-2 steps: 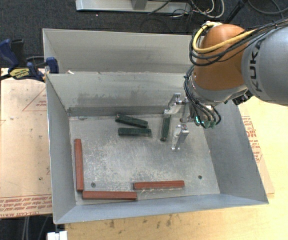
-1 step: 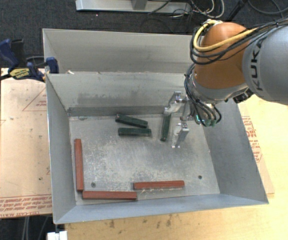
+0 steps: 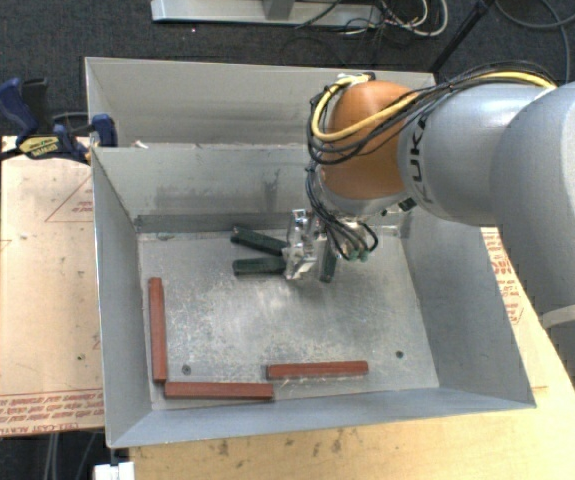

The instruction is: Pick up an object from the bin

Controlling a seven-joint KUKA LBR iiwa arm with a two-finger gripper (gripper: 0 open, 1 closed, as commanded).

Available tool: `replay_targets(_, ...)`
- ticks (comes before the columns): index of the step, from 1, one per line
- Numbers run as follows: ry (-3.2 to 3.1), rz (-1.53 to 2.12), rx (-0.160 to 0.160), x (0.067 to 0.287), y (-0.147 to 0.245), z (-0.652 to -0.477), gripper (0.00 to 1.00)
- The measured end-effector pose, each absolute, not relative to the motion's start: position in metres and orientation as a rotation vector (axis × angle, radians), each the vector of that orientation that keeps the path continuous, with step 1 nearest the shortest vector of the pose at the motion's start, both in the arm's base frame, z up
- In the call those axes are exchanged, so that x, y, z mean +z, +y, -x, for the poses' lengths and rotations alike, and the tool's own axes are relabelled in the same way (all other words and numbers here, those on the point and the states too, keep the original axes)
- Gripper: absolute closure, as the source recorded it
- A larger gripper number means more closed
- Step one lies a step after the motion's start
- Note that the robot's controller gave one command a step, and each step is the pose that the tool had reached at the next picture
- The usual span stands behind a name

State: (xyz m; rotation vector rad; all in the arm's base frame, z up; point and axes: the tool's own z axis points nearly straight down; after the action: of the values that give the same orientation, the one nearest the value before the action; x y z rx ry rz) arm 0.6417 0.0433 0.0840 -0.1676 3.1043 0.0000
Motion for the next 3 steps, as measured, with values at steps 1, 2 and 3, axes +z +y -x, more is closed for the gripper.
replay_targets(1, 3.104, 0.167, 0.0, 0.084, 0.043, -0.642, 1.0)
replay_targets(2, 3.132, 0.179, 0.001, 0.116, 0.042, -0.636, 1.0)
replay_targets(3, 3.121, 0.304, 0.001, 0.202, 0.041, -0.64, 0.0)
